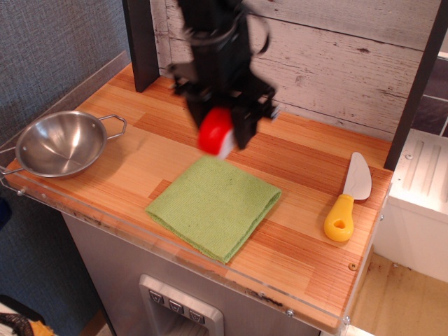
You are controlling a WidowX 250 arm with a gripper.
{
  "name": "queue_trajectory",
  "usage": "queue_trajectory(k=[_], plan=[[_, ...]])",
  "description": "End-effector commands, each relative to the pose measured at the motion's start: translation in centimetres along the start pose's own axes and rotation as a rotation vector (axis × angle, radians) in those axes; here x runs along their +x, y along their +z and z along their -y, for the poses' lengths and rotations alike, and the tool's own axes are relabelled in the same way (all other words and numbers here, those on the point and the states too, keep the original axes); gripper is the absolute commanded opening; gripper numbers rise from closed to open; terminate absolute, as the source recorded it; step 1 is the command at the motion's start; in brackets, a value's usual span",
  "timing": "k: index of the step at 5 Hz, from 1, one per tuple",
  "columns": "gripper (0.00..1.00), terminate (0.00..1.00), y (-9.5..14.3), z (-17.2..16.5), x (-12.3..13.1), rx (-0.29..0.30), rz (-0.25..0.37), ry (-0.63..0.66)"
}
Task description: Move the hot dog bun on top of green towel
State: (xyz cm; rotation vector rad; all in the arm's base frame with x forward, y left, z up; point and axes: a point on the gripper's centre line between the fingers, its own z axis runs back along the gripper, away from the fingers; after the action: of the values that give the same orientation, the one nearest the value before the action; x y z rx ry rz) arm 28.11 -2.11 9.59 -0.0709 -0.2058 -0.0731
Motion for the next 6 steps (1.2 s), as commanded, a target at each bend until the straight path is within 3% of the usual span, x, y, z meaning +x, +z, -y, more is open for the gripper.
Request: queue_trajectory(k=[1,2,3,5,6], plan=[[0.00,0.00,0.3,0.1,-1.1,0.007,0.021,-0.014],[0.00,0.00,-0.5,1.0,-1.1,-0.004,-0.013,-0.016],[1.00,0.00,-0.9,1.2,-1.2,-0.016,-0.038,-0.008],[1.00,0.00,-1.5,0.9,-1.6,0.011,-0.111,-0.030],[1.00,0.00,0.8,1.4,-1.7,0.017,-0.053,-0.053]])
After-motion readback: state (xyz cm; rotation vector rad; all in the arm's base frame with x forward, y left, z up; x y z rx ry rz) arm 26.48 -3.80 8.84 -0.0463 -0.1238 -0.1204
